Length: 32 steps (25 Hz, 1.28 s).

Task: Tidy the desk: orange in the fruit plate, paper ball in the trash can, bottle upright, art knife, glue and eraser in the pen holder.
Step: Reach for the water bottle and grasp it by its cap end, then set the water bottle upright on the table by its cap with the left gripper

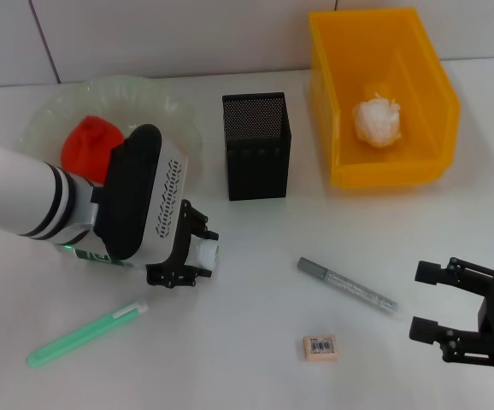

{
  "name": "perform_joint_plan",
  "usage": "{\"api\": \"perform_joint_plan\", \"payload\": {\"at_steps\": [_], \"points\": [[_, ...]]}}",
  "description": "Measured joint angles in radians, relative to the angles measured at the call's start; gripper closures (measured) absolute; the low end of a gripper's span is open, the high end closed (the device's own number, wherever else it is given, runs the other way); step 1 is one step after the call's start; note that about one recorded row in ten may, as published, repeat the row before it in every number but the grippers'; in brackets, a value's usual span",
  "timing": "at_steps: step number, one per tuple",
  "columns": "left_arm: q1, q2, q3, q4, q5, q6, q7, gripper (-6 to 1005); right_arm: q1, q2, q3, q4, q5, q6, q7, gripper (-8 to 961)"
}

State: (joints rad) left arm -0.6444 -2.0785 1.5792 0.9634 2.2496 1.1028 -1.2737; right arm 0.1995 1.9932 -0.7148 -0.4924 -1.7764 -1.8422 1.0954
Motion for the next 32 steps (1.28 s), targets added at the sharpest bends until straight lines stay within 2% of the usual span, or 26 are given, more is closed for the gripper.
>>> {"api": "perform_joint_plan", "payload": {"at_steps": [4,16,18,20,21,22,25,28,30,32], "points": [[0.0,0.0,0.032,-0.01,0.008,-0.048,-0.004,527,0.002,-0.002,0.0,0.0,0.0,0.001,0.0,113],[-0.006,0.0,0.048,-0.013,0.016,-0.067,-0.014,563,0.011,-0.004,0.0,0.002,-0.002,0.01,0.003,113],[-0.003,0.0,0.05,0.016,0.023,-0.049,-0.042,563,0.011,-0.004,0.0,0.002,-0.002,0.01,0.005,113],[0.032,0.006,0.041,0.14,0.02,0.056,-0.103,563,0.012,-0.004,0.0,0.002,-0.002,0.01,0.006,114],[0.032,0.006,0.041,0.14,0.02,0.056,-0.103,564,0.012,-0.004,0.0,0.002,-0.002,0.01,0.007,114],[0.048,0.007,0.038,0.195,0.018,0.099,-0.131,564,0.012,-0.004,0.0,0.002,-0.002,0.011,0.007,114],[0.07,0.008,0.035,0.261,0.021,0.136,-0.172,564,0.012,-0.004,0.0,0.002,-0.003,0.012,0.008,114],[0.07,0.008,0.035,0.261,0.021,0.136,-0.172,564,0.014,-0.004,0.0,0.002,-0.004,0.013,0.009,114],[0.111,0.008,-0.011,0.362,0.02,0.199,-0.221,564,0.017,-0.004,0.0,0.001,-0.008,0.014,0.01,114],[0.122,0.008,-0.021,0.384,0.02,0.211,-0.233,563,0.02,-0.003,0.0,0.001,-0.011,0.017,0.011,114]]}}
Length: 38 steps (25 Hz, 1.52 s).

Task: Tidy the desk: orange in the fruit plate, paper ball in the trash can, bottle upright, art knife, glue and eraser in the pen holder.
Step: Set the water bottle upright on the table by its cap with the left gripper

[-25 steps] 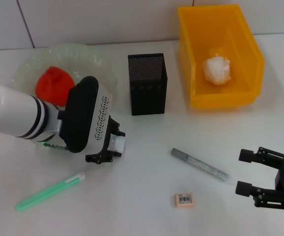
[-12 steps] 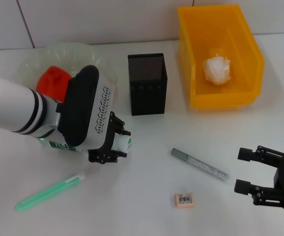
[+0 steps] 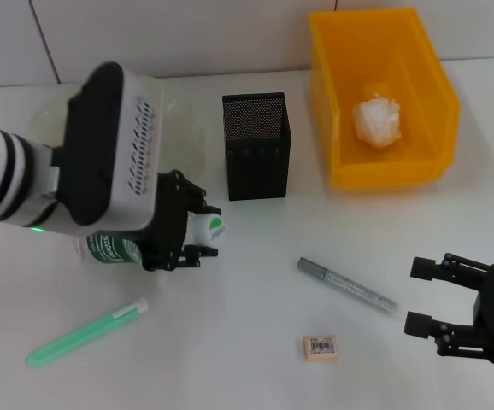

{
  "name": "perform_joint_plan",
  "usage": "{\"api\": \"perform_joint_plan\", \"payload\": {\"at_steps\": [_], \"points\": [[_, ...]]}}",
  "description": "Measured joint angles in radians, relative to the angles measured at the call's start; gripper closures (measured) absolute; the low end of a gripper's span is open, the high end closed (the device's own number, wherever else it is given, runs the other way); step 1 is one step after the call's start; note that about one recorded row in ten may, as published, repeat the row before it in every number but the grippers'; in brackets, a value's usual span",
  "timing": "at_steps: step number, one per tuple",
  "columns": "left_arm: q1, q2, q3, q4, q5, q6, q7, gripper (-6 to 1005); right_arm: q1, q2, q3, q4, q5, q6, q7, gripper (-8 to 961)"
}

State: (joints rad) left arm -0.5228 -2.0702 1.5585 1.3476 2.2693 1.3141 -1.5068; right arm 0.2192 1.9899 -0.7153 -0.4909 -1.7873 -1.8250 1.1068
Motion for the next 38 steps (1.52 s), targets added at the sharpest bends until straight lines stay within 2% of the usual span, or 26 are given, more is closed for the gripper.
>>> {"api": "perform_joint_plan", "payload": {"at_steps": [2,3,7,8,12,13,16,22,33,38], "points": [[0.0,0.0,0.0,0.0,0.0,0.0,0.0,563,0.003,0.001,-0.003,0.0,-0.002,0.006,0.0,114],[0.032,0.0,-0.037,0.061,-0.001,0.022,-0.037,563,0.004,0.001,-0.005,0.0,-0.004,0.008,0.0,114],[0.056,0.001,-0.058,0.096,-0.001,0.037,-0.053,564,0.011,0.002,0.0,0.0,-0.015,0.011,0.002,114],[0.087,0.001,-0.084,0.15,-0.002,0.059,-0.072,564,0.012,0.002,0.0,0.0,-0.015,0.012,0.002,114],[0.101,0.001,-0.101,0.177,-0.004,0.078,-0.081,563,0.017,0.003,-0.002,0.0,-0.015,0.012,0.003,114],[0.129,0.001,-0.135,0.238,-0.005,0.11,-0.107,563,0.018,0.003,-0.003,0.0,-0.015,0.012,0.004,114],[0.141,0.001,-0.153,0.268,-0.008,0.119,-0.129,563,0.022,0.003,-0.003,0.0,-0.015,0.012,0.004,114],[0.151,0.002,-0.193,0.293,-0.022,0.151,-0.14,551,0.029,0.005,-0.008,0.0,-0.015,0.023,0.006,114],[0.141,0.003,-0.339,0.33,-0.106,0.301,-0.166,528,0.03,0.006,-0.01,0.0,-0.015,0.029,0.013,114],[0.138,0.004,-0.353,0.334,-0.106,0.312,-0.191,518,0.035,0.006,-0.011,0.0,-0.017,0.034,0.013,114]]}}
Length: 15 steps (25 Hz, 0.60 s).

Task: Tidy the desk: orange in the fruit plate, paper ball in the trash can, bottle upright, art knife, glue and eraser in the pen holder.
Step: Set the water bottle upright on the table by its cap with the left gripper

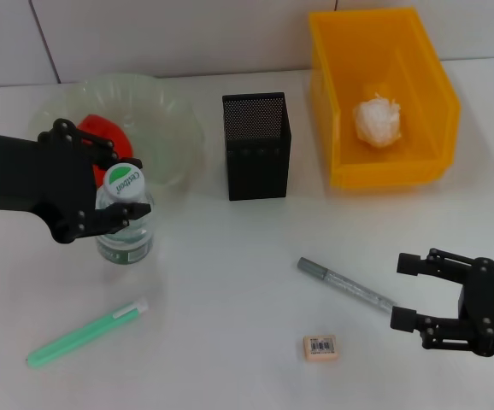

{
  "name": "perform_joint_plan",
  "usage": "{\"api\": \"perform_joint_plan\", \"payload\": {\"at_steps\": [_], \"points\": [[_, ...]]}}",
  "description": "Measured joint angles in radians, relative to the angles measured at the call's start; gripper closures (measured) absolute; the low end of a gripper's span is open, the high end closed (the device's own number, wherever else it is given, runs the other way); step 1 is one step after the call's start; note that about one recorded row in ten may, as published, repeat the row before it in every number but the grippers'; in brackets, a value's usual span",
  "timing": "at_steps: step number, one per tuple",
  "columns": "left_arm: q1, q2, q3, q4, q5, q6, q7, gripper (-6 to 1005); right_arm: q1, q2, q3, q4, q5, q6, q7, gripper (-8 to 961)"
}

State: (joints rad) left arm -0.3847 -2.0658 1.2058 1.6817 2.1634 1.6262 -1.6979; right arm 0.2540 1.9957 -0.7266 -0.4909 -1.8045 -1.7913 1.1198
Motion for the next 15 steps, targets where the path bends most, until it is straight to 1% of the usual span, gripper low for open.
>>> {"api": "perform_joint_plan", "payload": {"at_steps": [1,5,7,8,10,12,13,14,15], "points": [[-0.008,0.0,-0.015,-0.004,0.002,0.015,-0.022,516,0.002,0.0,0.001,0.0,-0.005,0.0,0.0,114],[-0.008,0.0,-0.015,-0.004,0.002,0.015,-0.022,508,0.009,0.0,0.008,0.001,-0.021,0.002,0.001,114],[-0.053,0.003,-0.121,-0.06,0.004,0.067,-0.087,504,0.01,0.0,0.008,0.003,-0.022,0.004,0.001,114],[-0.053,0.003,-0.121,-0.06,0.004,0.067,-0.087,502,0.01,0.0,0.008,0.003,-0.022,0.005,0.001,114],[-0.083,0.004,-0.183,-0.104,0.005,0.1,-0.119,498,0.01,0.001,0.008,0.003,-0.023,0.006,0.001,114],[-0.104,0.005,-0.228,-0.135,0.003,0.129,-0.136,494,0.01,0.002,0.008,0.003,-0.023,0.006,0.001,114],[-0.104,0.005,-0.228,-0.135,0.003,0.129,-0.136,492,0.01,0.002,0.008,0.003,-0.023,0.006,0.002,114],[-0.115,0.005,-0.26,-0.151,0.0,0.155,-0.144,490,0.01,0.002,0.009,0.003,-0.023,0.006,0.002,114],[-0.119,0.005,-0.272,-0.154,-0.001,0.162,-0.146,488,0.01,0.002,0.009,0.003,-0.023,0.006,0.002,114]]}}
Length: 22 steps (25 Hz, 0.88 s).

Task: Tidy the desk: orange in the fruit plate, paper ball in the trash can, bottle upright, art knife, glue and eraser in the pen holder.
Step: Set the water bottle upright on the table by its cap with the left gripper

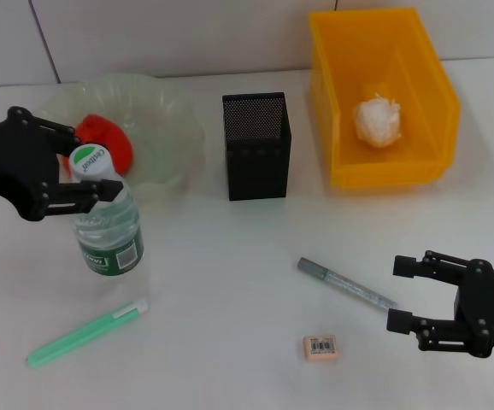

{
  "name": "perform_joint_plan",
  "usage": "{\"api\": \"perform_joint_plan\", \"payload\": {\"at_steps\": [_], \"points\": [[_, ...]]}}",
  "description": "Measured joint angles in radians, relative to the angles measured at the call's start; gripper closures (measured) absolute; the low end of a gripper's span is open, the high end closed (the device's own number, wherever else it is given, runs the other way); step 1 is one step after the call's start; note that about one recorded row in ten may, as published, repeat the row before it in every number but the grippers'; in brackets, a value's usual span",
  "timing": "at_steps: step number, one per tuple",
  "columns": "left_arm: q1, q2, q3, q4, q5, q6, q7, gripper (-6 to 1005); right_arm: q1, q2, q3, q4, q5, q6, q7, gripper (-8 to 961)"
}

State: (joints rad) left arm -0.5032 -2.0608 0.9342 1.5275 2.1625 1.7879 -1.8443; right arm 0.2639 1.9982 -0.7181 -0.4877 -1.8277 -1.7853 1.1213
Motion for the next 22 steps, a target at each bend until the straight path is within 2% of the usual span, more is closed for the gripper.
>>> {"api": "perform_joint_plan", "payload": {"at_steps": [9,22], "points": [[-0.004,0.0,-0.053,-0.025,0.005,-0.015,-0.025,470,0.001,0.001,-0.001,0.0,-0.001,0.003,0.0,114],[0.009,0.017,-0.098,-0.17,0.01,-0.117,0.062,443,0.01,0.0,-0.001,0.0,-0.001,0.003,-0.002,114]]}}
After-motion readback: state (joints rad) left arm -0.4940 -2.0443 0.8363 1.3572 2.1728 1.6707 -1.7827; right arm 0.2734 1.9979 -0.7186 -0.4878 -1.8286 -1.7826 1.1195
